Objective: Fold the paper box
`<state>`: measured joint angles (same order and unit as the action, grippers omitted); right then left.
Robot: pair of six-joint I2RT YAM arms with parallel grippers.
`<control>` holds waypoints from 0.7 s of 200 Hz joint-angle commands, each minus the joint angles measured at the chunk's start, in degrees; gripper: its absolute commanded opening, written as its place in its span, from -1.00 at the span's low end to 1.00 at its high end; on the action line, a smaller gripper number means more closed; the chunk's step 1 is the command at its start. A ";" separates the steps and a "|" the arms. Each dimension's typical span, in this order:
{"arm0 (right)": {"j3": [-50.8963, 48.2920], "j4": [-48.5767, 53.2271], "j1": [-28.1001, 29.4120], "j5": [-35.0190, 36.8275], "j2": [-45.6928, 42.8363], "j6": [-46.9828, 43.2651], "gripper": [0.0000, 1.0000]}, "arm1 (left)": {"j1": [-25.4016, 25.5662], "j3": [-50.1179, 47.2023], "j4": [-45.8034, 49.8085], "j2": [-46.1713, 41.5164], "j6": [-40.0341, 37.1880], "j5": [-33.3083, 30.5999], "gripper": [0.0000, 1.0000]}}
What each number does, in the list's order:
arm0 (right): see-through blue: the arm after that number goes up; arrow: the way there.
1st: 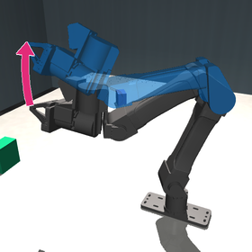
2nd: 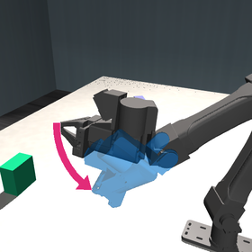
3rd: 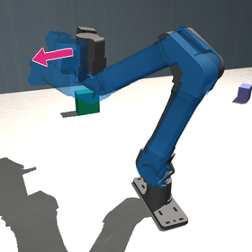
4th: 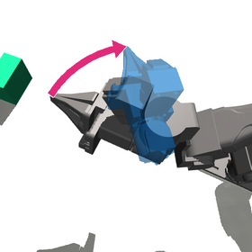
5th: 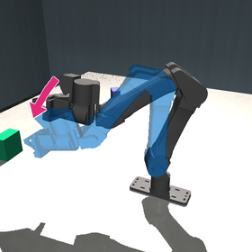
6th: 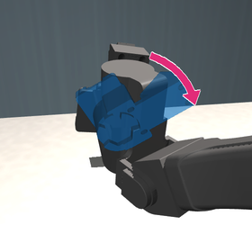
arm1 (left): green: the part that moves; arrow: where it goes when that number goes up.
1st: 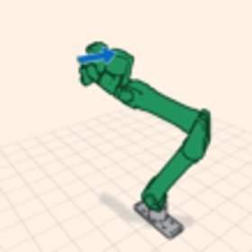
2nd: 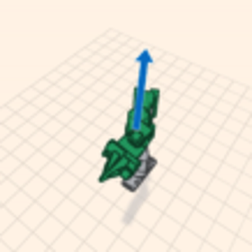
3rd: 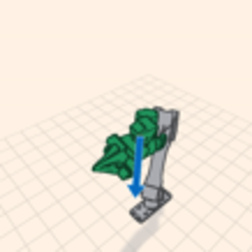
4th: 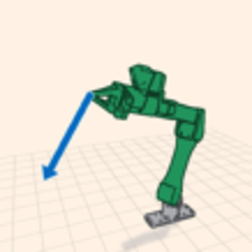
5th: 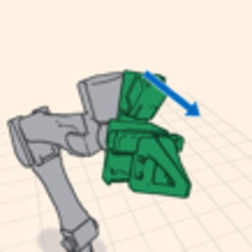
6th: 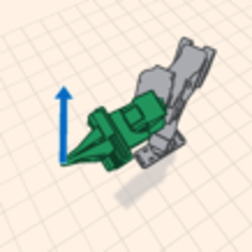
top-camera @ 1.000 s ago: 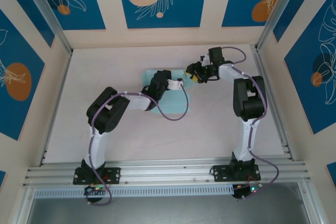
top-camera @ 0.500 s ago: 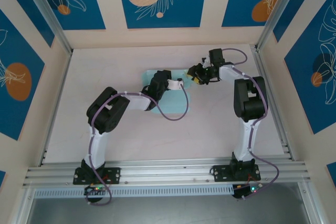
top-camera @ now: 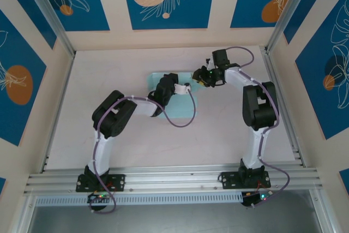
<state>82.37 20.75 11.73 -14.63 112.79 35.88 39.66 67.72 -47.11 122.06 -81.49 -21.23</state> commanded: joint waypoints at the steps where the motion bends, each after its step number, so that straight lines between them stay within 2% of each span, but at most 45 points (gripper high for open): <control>1: -4.43 1.05 -1.19 0.04 -8.61 -6.94 -0.30 | 1.04 -1.29 -0.58 1.74 -3.59 1.42 -1.00; 29: -9.08 -0.80 -4.64 -0.71 -15.05 -10.59 -0.30 | 1.07 -0.93 -2.71 3.41 -5.61 0.94 -1.00; 54: -8.16 -0.71 -9.32 -2.12 -14.13 -10.41 -0.30 | 1.04 -0.84 -3.56 4.22 -6.53 1.02 -1.00; 91: 2.21 0.58 -13.18 -8.00 -1.24 -10.17 -0.39 | 1.04 -0.15 -4.56 5.07 -7.19 0.84 -1.00; 115: 10.99 2.88 -12.96 -10.75 8.80 -10.11 -0.45 | 1.07 0.01 -4.57 5.33 -7.19 0.80 -1.00; 140: 16.20 4.61 -11.57 -12.78 14.99 -10.53 -0.48 | 1.11 0.07 -4.61 5.32 -7.01 0.51 -1.00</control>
<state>94.11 21.21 -1.45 -22.35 123.92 26.68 39.90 67.66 -54.04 125.14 -86.13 -21.06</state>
